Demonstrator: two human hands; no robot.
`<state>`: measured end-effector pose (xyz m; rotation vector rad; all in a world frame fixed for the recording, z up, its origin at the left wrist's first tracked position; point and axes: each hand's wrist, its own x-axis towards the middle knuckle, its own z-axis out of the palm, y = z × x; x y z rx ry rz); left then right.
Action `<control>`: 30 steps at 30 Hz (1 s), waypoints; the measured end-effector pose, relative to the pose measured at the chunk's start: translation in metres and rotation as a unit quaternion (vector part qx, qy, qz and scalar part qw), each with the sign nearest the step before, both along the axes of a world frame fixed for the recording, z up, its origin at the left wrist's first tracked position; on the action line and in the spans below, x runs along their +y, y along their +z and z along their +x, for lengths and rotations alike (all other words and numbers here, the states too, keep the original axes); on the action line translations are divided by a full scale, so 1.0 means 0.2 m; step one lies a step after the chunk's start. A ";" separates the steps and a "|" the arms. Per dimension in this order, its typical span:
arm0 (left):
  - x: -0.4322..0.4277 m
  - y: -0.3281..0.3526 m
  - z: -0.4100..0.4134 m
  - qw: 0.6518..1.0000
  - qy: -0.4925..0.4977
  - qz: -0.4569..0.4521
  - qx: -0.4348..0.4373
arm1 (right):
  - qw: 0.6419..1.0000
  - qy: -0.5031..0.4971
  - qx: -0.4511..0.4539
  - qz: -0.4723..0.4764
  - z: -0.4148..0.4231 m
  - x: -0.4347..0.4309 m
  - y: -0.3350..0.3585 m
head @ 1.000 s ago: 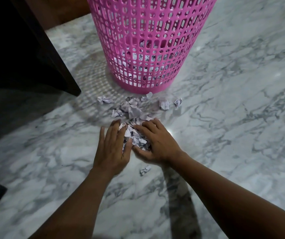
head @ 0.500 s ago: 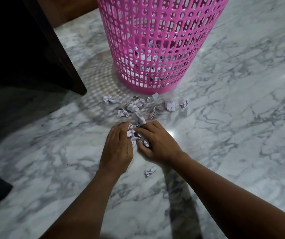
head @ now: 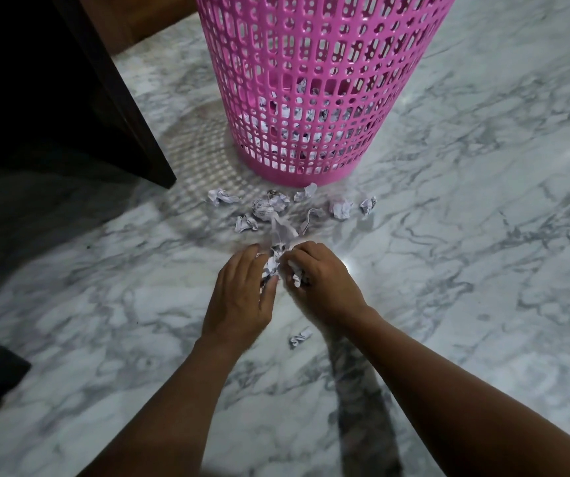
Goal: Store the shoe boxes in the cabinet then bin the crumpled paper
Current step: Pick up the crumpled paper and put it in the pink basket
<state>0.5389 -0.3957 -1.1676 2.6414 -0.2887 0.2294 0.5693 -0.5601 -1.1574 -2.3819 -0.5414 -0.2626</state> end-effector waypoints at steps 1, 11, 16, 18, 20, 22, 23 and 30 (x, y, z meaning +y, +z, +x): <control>-0.01 0.00 -0.01 1.000 0.009 0.014 -0.002 | 1.000 -0.006 0.010 -0.002 0.00 0.00 0.01; -0.05 -0.02 -0.03 0.998 0.021 0.045 -0.029 | 0.989 -0.102 0.059 0.084 -0.16 -0.11 0.11; -0.05 0.01 -0.02 1.000 0.027 -0.002 -0.001 | 0.994 -0.054 0.076 0.057 -0.42 -0.12 0.06; -0.05 0.03 -0.04 0.999 0.026 -0.016 0.018 | 0.997 -0.033 0.072 0.013 -0.48 -0.13 0.02; -0.04 0.04 -0.05 0.999 0.019 -0.023 0.028 | 0.998 -0.021 0.049 -0.031 -0.50 -0.13 0.00; -0.03 0.04 -0.05 0.999 0.017 -0.016 0.025 | 0.998 -0.018 0.028 -0.054 -0.50 -0.12 -0.01; -0.02 0.03 -0.05 1.000 0.019 -0.010 0.022 | 0.998 -0.017 0.019 -0.062 -0.50 -0.11 -0.01; -0.01 0.01 -0.07 1.000 0.025 -0.002 0.015 | 0.996 0.002 -0.032 -0.082 -0.50 -0.08 -0.02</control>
